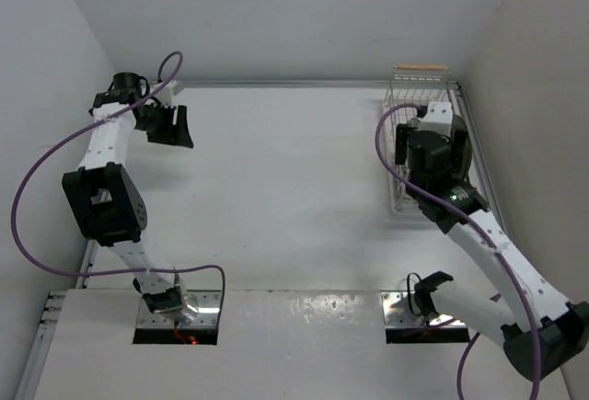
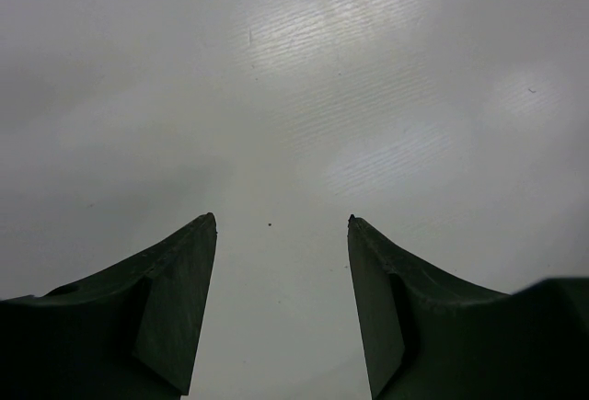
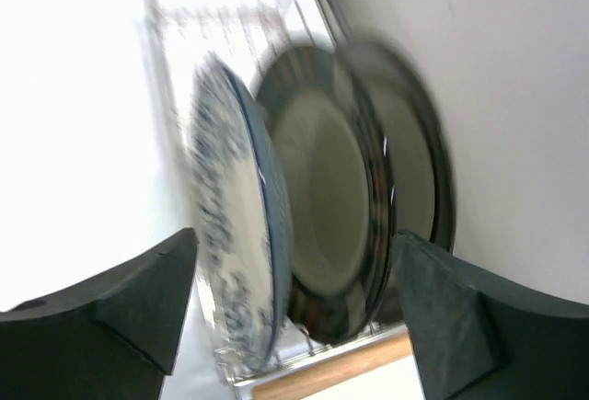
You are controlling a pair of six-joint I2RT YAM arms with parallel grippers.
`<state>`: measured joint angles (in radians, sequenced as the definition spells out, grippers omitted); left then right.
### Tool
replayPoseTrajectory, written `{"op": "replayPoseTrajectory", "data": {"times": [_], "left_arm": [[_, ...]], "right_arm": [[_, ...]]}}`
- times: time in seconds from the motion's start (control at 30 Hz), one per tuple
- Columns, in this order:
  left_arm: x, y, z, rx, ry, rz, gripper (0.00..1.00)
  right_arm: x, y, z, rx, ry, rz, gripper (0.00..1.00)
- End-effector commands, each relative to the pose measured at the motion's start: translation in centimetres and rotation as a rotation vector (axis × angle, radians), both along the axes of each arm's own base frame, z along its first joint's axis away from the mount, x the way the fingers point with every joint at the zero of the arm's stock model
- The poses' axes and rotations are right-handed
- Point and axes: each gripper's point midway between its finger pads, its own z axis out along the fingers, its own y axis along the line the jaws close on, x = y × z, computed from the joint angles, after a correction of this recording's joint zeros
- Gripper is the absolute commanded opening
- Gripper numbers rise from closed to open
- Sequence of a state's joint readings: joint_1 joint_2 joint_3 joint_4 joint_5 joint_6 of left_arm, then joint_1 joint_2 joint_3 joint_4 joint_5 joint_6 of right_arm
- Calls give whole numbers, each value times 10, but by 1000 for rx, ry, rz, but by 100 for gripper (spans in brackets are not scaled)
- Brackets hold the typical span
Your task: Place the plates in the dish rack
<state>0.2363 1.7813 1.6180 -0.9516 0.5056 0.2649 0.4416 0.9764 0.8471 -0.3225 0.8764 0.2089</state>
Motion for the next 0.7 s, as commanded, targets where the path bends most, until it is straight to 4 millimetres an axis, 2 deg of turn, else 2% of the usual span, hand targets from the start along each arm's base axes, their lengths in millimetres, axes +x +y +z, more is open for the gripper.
{"op": "replayPoseTrajectory", "data": {"times": [0.0,0.03,0.07,0.1,0.13,0.17,0.23,0.27,0.3,0.37,0.4,0.47,0.5,0.53,0.6,0.63,0.67], "left_arm": [[-1,4,21,28,-65,3,63],[-2,4,24,30,-74,3,63],[-5,5,24,38,-72,7,63],[-8,5,23,45,-68,11,63],[-12,4,30,49,-85,12,63],[-18,7,26,68,-71,23,63],[-27,9,28,96,-77,28,63],[-36,8,30,127,-86,31,63],[-41,4,31,145,-89,24,65],[-53,2,32,189,-103,18,65],[-67,-2,34,234,-114,8,65],[-83,-6,32,277,-119,1,65],[-97,-8,21,309,-95,-18,65],[-108,-7,30,329,-139,-14,65],[-126,-8,27,349,-149,-44,66],[-146,-9,15,349,-98,-64,66],[-159,-12,21,355,-123,-85,70]], "right_arm": [[0,13,74,42,-146,141,86],[-2,31,89,85,-171,262,92],[-10,34,103,94,-196,307,95],[-20,36,99,92,-153,352,97],[-26,59,98,134,-134,491,99],[-47,59,96,178,-126,525,100],[-66,74,86,262,-92,614,100],[-85,76,85,302,-119,661,100],[-95,79,78,381,-110,658,100],[-116,69,72,433,-155,638,100],[-122,66,52,447,-108,616,100],[-139,53,50,523,-173,556,100],[-148,50,44,543,-170,546,100],[-151,49,43,561,-170,542,100],[-161,48,44,580,-175,552,100],[-164,48,39,590,-155,547,100],[-168,49,36,601,-136,550,100]]}}
